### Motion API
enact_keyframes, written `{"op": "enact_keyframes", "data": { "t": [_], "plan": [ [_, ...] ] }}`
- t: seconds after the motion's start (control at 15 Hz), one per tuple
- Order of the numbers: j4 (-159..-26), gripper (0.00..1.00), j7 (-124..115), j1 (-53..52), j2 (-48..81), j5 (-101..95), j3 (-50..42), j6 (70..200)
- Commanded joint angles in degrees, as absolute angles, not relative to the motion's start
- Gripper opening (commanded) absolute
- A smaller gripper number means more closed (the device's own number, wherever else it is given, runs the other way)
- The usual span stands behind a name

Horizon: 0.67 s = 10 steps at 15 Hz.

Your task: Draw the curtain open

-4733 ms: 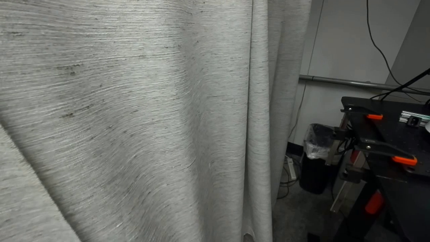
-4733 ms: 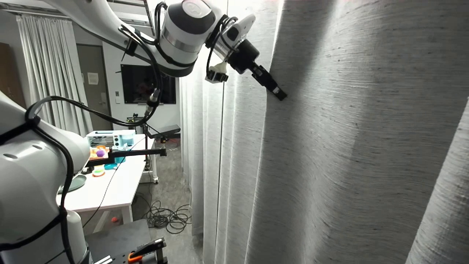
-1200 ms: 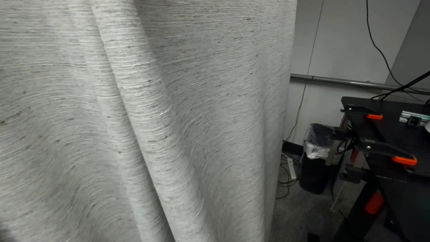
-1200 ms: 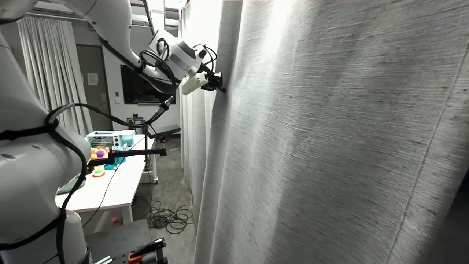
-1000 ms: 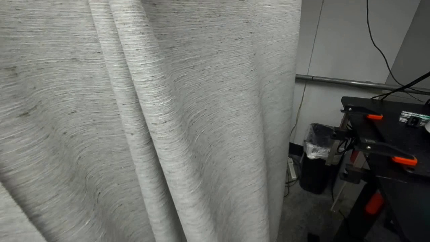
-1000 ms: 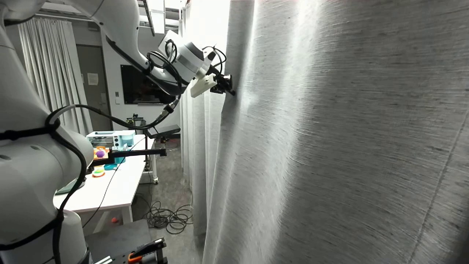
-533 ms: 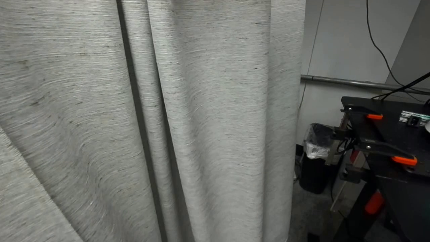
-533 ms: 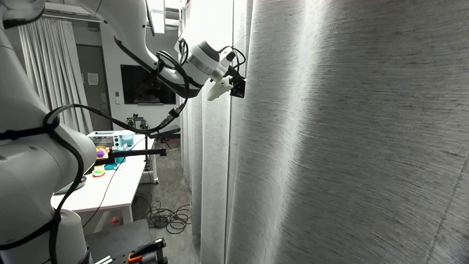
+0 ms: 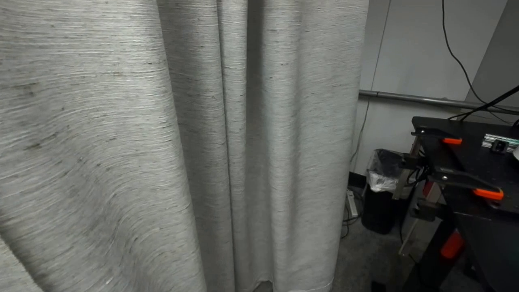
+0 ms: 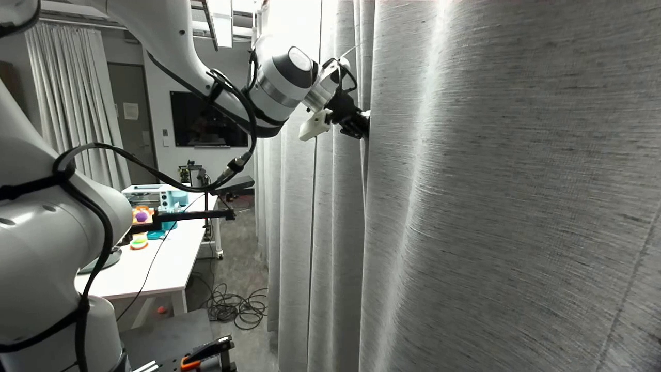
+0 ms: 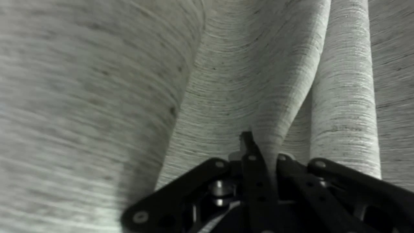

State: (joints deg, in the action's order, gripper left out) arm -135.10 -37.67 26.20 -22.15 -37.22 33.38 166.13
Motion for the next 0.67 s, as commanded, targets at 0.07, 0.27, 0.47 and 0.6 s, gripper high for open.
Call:
{"op": "enact_keyframes", "data": {
  "t": [0.07, 0.27, 0.47, 0.6],
  "plan": [
    [-144.0, 0.01, -35.6, 21.1, -26.0, -30.6, 26.6, 162.4],
    [-146.0, 0.01, -34.1, 18.1, -27.4, -27.6, 22.4, 161.8],
    [-147.3, 0.01, -32.9, 15.4, -28.4, -25.5, 19.1, 161.5],
    [-147.7, 0.01, -32.0, 13.7, -28.5, -24.5, 17.2, 161.5]
  ]
}}
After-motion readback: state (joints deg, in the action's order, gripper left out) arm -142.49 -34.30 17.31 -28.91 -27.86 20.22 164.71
